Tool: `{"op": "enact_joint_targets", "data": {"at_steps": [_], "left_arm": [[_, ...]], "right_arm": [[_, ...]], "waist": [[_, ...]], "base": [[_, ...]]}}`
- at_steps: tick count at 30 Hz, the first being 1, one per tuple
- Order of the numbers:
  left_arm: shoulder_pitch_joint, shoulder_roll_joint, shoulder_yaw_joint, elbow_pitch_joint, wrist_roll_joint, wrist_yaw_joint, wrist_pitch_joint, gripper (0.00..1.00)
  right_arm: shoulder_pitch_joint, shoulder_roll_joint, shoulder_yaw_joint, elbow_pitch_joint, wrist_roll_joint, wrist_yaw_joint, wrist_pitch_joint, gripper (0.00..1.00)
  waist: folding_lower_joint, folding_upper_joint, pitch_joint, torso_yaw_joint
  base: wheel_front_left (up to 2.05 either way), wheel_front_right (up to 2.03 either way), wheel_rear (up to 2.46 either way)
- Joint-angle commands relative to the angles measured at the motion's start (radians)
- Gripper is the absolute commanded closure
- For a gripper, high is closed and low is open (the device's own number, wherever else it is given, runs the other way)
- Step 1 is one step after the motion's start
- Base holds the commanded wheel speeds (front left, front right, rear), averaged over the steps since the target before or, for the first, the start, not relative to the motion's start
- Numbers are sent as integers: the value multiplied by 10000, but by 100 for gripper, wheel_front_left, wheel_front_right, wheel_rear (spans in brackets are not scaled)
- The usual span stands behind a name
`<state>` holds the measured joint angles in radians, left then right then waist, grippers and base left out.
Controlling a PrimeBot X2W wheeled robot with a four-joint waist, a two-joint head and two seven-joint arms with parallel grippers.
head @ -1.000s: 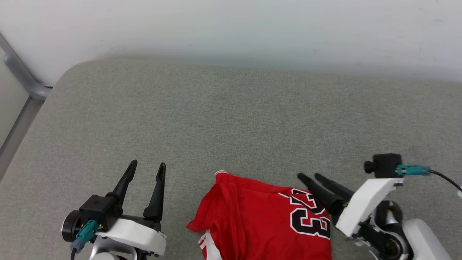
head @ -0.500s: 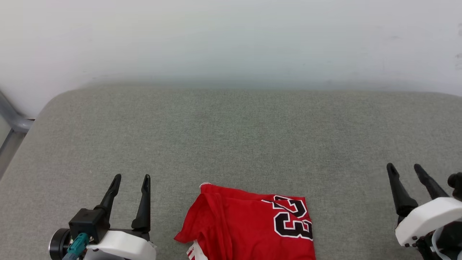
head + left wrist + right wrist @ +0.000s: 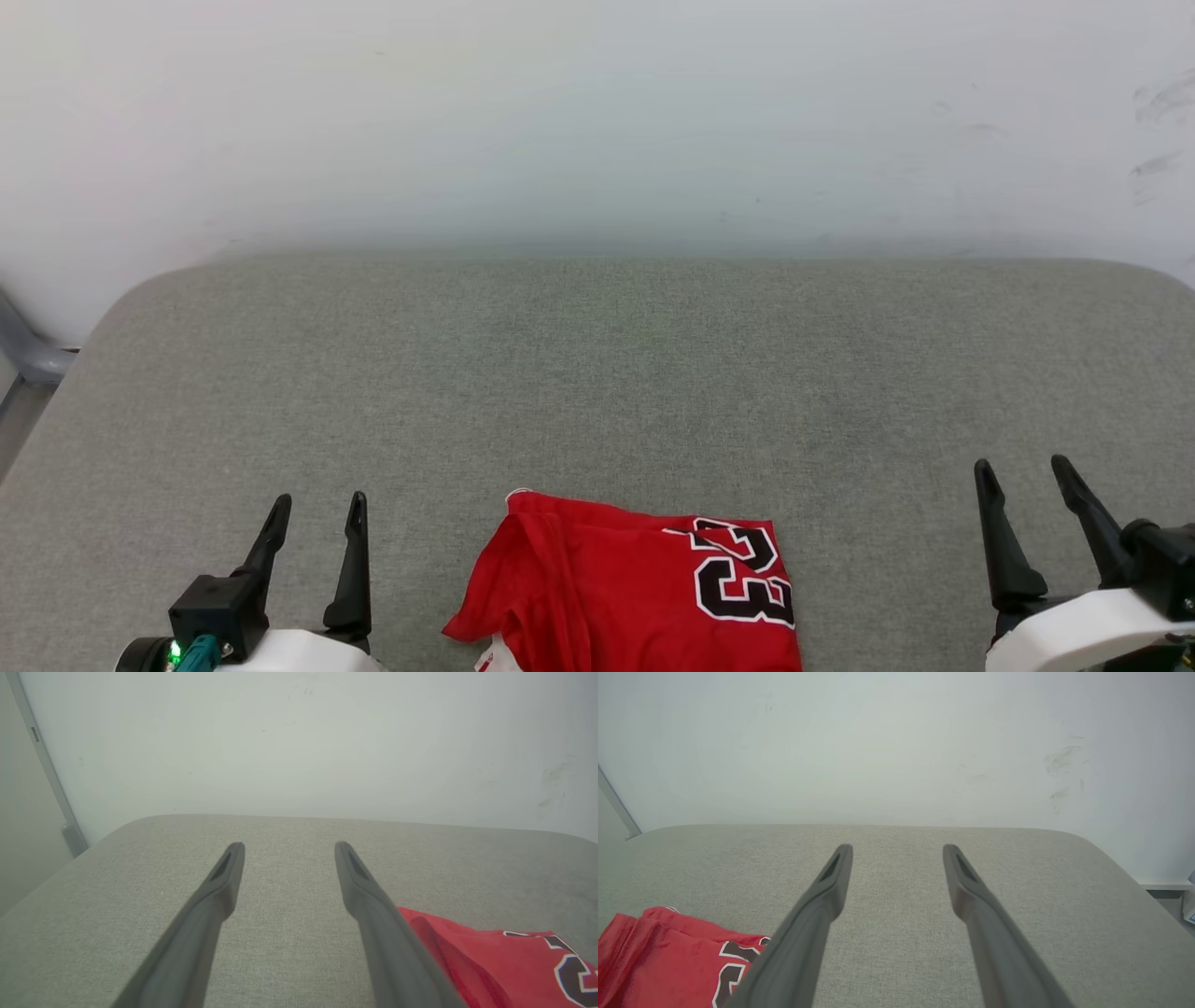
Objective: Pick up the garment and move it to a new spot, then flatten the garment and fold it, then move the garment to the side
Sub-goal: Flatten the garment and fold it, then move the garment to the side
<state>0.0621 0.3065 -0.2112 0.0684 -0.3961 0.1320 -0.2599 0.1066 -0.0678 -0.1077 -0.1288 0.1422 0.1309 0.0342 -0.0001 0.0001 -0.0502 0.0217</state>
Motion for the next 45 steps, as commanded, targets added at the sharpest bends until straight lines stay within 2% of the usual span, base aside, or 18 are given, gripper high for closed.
{"op": "enact_joint_targets", "data": {"at_steps": [1, 16, 23, 28, 35, 40, 45], "left_arm": [[108, -13, 39, 39, 65, 1, -52, 0], [-9, -265, 264, 402, 196, -257, -71, 0], [-218, -372, 364, 384, 334, -456, -73, 0], [-450, -465, 457, 312, 475, -661, -72, 0], [-799, -690, 584, 98, 709, -961, -63, 0], [-1118, -874, 743, -40, 872, -1177, -62, 0], [-1458, -1133, 973, -3, 1044, -1487, -62, 0]], "right_arm": [[153, 48, 14, -77, -84, -4, -56, 0], [599, 183, 37, -591, -56, -4, 289, 0], [636, 183, -448, -448, 291, -4, 776, 0], [678, 150, -1079, 65, 1202, -4, 1960, 0], [693, -135, -1389, 843, 2680, -4, 4284, 0], [355, -210, -731, 1188, 3736, -4, 5661, 0], [-60, -89, 391, 1418, 4918, -4, 6271, 0]], "waist": [[1, -1, -32, -7], [1, -1, -212, 6], [1, -1, -62, 112], [1, -1, 187, 270], [1, -1, 737, 622], [1, -1, 1285, 893], [1, -1, 1812, 1144]], "base": [[0, 0, 0], [0, 0, 0], [0, 0, 0], [0, 0, 0], [0, 0, 0], [0, 0, 0], [0, 0, 0]]}}
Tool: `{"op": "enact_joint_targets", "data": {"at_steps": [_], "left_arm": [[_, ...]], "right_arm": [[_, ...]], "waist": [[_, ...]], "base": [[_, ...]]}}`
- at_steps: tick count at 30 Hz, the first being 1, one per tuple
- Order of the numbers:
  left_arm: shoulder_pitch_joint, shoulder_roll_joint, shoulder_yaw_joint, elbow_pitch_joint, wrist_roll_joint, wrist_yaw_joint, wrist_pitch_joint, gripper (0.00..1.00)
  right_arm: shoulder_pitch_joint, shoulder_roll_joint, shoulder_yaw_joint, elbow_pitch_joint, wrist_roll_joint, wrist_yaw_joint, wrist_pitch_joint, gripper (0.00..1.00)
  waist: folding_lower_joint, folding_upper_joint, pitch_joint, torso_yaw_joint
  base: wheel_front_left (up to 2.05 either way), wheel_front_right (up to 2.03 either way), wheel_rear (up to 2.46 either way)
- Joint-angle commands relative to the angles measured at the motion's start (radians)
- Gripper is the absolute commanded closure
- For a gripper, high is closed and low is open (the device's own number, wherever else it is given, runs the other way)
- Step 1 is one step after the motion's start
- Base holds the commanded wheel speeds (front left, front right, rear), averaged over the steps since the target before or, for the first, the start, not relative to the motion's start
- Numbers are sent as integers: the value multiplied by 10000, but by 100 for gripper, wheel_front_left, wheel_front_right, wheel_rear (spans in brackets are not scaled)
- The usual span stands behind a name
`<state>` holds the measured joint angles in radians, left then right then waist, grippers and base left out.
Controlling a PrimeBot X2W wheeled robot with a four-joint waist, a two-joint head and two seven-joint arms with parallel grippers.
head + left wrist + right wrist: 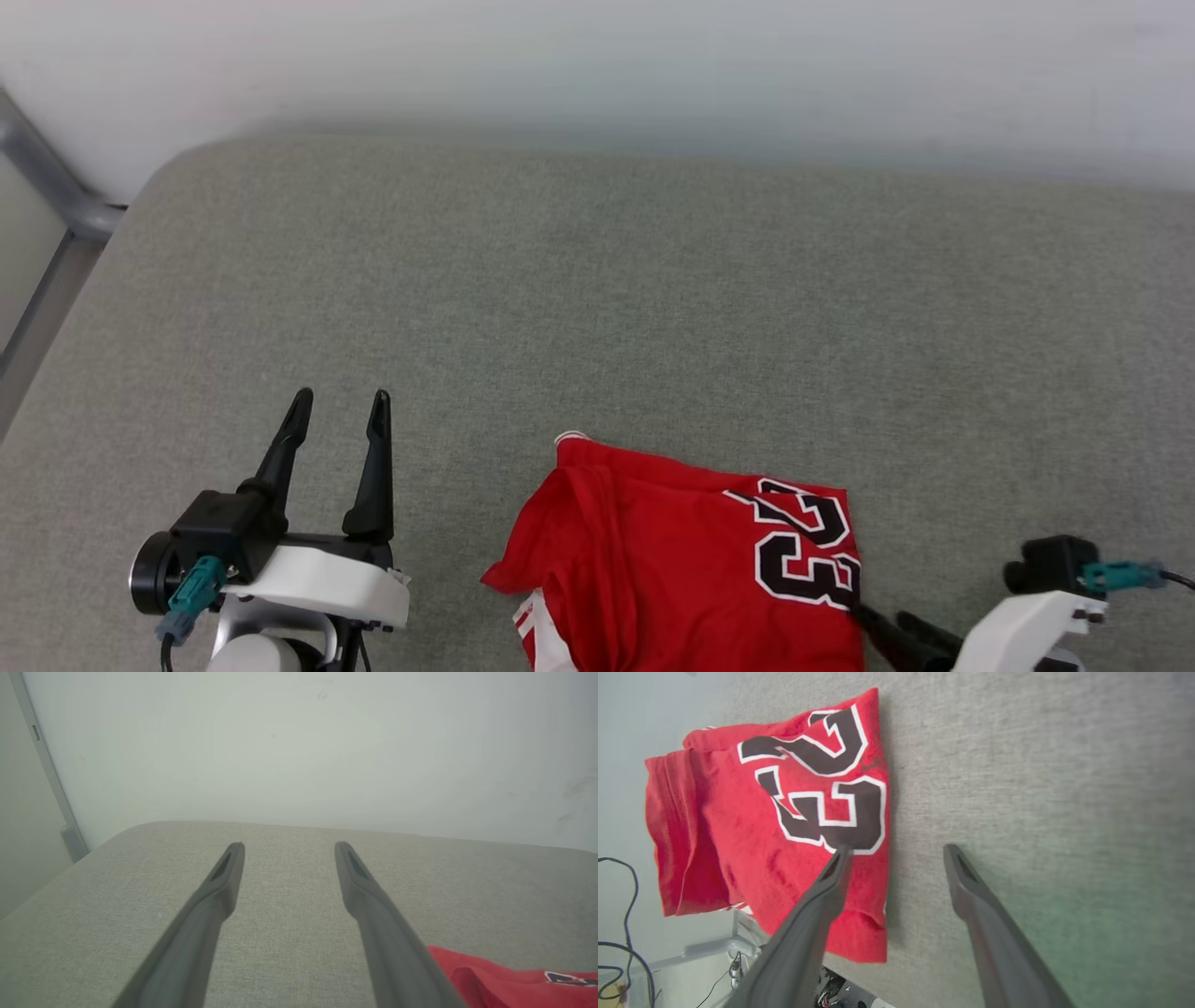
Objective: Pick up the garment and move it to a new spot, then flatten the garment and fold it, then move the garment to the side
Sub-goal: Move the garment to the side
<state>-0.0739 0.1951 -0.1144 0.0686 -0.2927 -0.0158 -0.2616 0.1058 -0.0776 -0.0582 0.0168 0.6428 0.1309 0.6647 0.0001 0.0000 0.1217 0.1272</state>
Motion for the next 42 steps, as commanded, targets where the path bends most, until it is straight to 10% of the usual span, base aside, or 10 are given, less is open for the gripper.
{"op": "enact_joint_targets", "data": {"at_steps": [1, 12, 13, 17, 29, 42], "left_arm": [[-145, -59, 45, 9, 53, -41, -45, 0], [-475, -387, 360, 185, 471, -492, -45, 0], [-511, -415, 396, 173, 510, -531, -45, 0], [-487, -543, 495, 238, 621, -648, -45, 0], [50, -652, 792, 250, 1067, -785, -45, 0], [293, -678, 720, -413, 1416, -926, -34, 0]], "right_arm": [[-135, 15, 61, 43, 131, -4, 32, 0], [-1083, -61, 1366, 1382, 1004, -10, -90, 0], [-1166, -133, 1456, 1437, 981, -10, -179, 50], [-1395, -306, 1829, 1590, 1005, -9, -412, 100], [-1710, -1538, 2741, 770, -251, -4, -887, 100], [-1680, -2938, 2035, -87, -1131, -6, -46, 100]], "waist": [[-1, 0, 162, 121], [-1, 0, 608, 319], [-1, 0, 624, 327], [-1, 0, 595, 328], [-1, 0, -131, -400], [-1, 0, 18, -3128]], "base": [[0, 0, 0], [0, 0, 0], [0, 0, 0], [0, 0, 0], [0, 0, 0], [0, 0, 0]]}}
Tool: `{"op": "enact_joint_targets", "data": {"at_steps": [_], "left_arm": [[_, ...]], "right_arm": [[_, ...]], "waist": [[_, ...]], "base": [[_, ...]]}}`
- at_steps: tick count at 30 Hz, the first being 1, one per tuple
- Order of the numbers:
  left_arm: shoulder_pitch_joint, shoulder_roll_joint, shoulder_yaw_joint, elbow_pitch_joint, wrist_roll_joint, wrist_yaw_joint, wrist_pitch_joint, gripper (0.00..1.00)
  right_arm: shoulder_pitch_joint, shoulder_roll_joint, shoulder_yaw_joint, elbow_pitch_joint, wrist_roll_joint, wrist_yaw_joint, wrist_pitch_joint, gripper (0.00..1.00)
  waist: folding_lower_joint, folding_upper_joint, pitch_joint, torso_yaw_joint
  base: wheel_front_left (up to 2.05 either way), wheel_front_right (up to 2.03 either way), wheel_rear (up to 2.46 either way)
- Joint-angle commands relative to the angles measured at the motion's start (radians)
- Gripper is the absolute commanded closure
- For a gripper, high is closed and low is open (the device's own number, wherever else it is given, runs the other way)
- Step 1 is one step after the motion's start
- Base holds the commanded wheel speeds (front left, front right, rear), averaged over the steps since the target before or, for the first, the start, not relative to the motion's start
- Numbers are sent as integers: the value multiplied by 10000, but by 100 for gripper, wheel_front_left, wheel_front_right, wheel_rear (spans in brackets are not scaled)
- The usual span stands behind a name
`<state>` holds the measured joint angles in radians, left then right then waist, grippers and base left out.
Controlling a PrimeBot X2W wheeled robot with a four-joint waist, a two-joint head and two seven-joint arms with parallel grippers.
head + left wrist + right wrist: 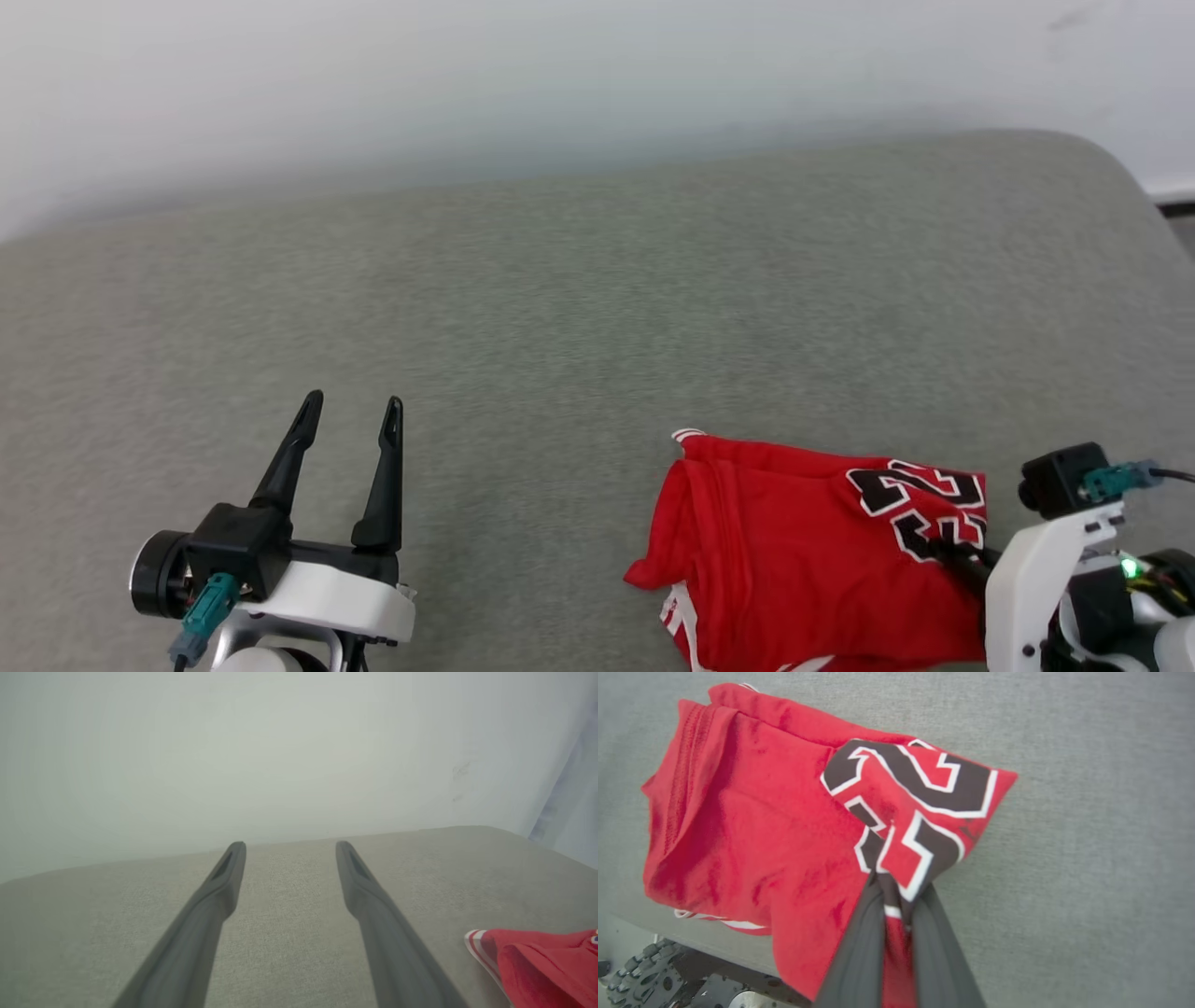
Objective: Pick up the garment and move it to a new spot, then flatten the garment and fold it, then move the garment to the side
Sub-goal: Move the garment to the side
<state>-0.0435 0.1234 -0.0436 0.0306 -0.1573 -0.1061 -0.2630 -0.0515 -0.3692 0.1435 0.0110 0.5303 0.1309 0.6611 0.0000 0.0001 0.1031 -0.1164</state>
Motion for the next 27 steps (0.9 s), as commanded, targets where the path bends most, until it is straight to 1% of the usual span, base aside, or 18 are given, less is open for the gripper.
{"op": "enact_joint_targets", "data": {"at_steps": [1, 5, 7, 10, 15, 18, 22, 27], "left_arm": [[-66, 68, -4, -104, 68, -41, -21, 0], [-390, 139, -206, -312, 43, -109, -21, 0], [-600, 219, -338, -460, 44, -157, -21, 0], [-874, 352, -574, -713, 79, -176, -21, 0], [-1376, 742, -908, -1112, 69, -224, -21, 0], [-1675, 1001, -1022, -1354, 1, -222, -9, 0], [-2175, 1346, -1178, -1776, -19, -229, 68, 0], [-2660, 1679, -1274, -2220, -32, -238, 154, 0]], "right_arm": [[-255, -53, -6, -6, -38, -6, -11, 100], [-778, -129, -87, 305, -167, -6, -166, 100], [-1188, -85, -217, 510, -329, -4, -376, 100], [-1805, -189, -446, 899, -647, -6, -679, 100], [-2855, -464, -1255, 1541, -1348, -6, -1239, 100], [-3433, -591, -1973, 1915, -1698, -6, -1548, 100], [-4080, -948, -3072, 2324, -2183, -6, -1915, 100], [-4576, -1342, -4438, 2672, -2811, -6, -2241, 100]], "waist": [[0, -1, 318, -941], [0, -1, 825, -1639], [0, -1, 1145, -1848], [0, -1, 1728, -2028], [0, -1, 2661, -1998], [0, -1, 3178, -1887], [0, -1, 3917, -1613], [0, -1, 4493, -1335]], "base": [[0, 0, 0], [0, 0, 0], [0, 0, 0], [0, 0, 0], [0, 0, 0], [0, 0, 0], [0, 0, 0], [0, 0, 0]]}}
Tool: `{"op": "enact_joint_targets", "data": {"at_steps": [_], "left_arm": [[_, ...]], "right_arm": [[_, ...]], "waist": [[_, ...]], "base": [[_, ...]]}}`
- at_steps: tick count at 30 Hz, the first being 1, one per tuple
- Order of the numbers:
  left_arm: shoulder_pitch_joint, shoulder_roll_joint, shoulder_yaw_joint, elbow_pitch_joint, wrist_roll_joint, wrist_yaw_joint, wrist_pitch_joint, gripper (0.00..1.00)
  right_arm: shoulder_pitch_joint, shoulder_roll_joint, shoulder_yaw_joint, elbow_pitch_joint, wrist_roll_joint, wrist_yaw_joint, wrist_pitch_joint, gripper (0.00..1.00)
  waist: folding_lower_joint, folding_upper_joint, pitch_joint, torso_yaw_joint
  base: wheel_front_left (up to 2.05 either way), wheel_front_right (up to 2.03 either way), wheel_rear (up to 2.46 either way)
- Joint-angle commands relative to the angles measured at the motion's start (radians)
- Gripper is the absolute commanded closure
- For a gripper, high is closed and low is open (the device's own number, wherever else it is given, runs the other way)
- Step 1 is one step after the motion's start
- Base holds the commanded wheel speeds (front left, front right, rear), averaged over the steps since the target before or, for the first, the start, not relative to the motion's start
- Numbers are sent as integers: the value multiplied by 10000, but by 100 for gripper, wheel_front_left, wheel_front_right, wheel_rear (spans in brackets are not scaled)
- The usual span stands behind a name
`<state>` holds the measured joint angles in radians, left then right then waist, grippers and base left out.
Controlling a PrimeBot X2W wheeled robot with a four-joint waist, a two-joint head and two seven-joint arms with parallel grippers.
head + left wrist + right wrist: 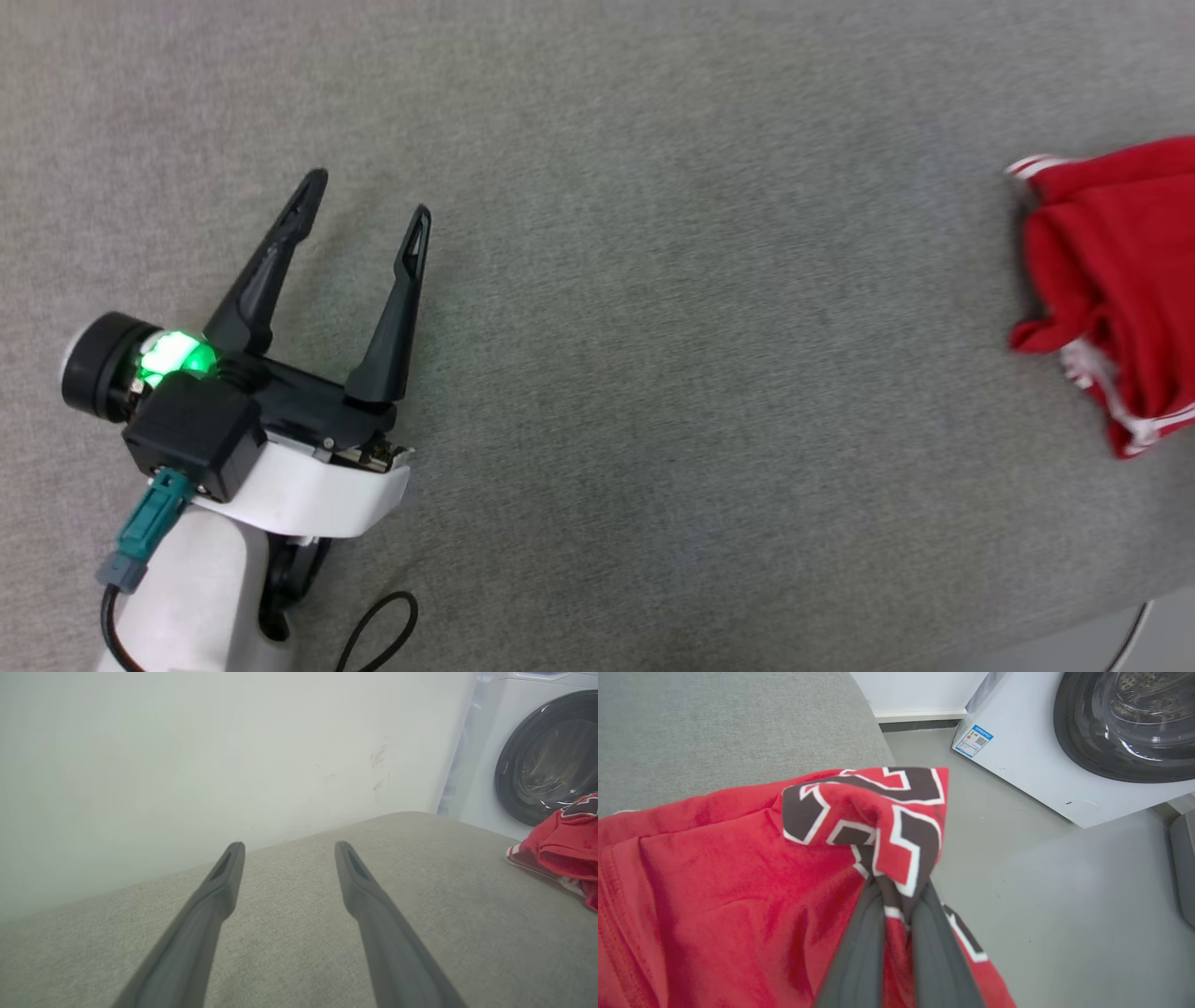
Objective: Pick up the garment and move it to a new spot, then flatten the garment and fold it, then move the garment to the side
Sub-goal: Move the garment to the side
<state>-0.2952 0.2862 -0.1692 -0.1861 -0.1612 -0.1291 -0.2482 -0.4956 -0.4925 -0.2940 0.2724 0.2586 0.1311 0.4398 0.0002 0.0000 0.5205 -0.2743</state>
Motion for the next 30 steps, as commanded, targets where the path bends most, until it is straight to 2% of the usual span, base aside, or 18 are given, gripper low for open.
{"op": "enact_joint_targets", "data": {"at_steps": [1, 5, 10, 13, 15, 16, 23, 30], "left_arm": [[-216, 87, -23, -134, -15, -9, 37, 0], [-410, 214, -39, -428, -39, -10, 120, 0], [-496, 297, -78, -597, -61, -10, 153, 0], [-559, 348, -108, -603, -79, -9, 150, 0], [-609, 368, -131, -591, -106, -11, 150, 0], [-638, 379, -136, -581, -96, -11, 151, 0], [-626, 388, -172, -361, -196, 33, 76, 0], [-178, 219, -294, 137, -340, 115, -31, 0]], "right_arm": [[-205, -186, -331, 98, -206, -9, -120, 100], [-409, -335, -1018, 328, -471, -8, -387, 100], [-529, -139, -1234, 757, -480, -9, -646, 98], [-605, 28, -1293, 1226, -570, -9, -950, 56], [-661, 142, -1334, 1560, -640, -8, -1168, 5], [-705, 190, -1385, 1717, -675, -8, -1304, 0], [-1004, 367, -1816, 2865, -1447, -8, -2157, 0], [-1016, 388, -2329, 3541, -2194, -9, -3145, 0]], "waist": [[-2, 0, 407, 295], [-2, 0, 696, 403], [-2, 0, 940, 422], [-2, 0, 1053, 433], [-2, 0, 1108, 454], [-2, 0, 1128, 463], [-2, 0, 929, 606], [-2, 0, -88, 867]], "base": [[0, 0, 0], [0, 0, 0], [0, 0, 0], [0, 0, 0], [0, 0, 0], [0, 0, 0], [0, 0, 0], [0, 0, 0]]}}
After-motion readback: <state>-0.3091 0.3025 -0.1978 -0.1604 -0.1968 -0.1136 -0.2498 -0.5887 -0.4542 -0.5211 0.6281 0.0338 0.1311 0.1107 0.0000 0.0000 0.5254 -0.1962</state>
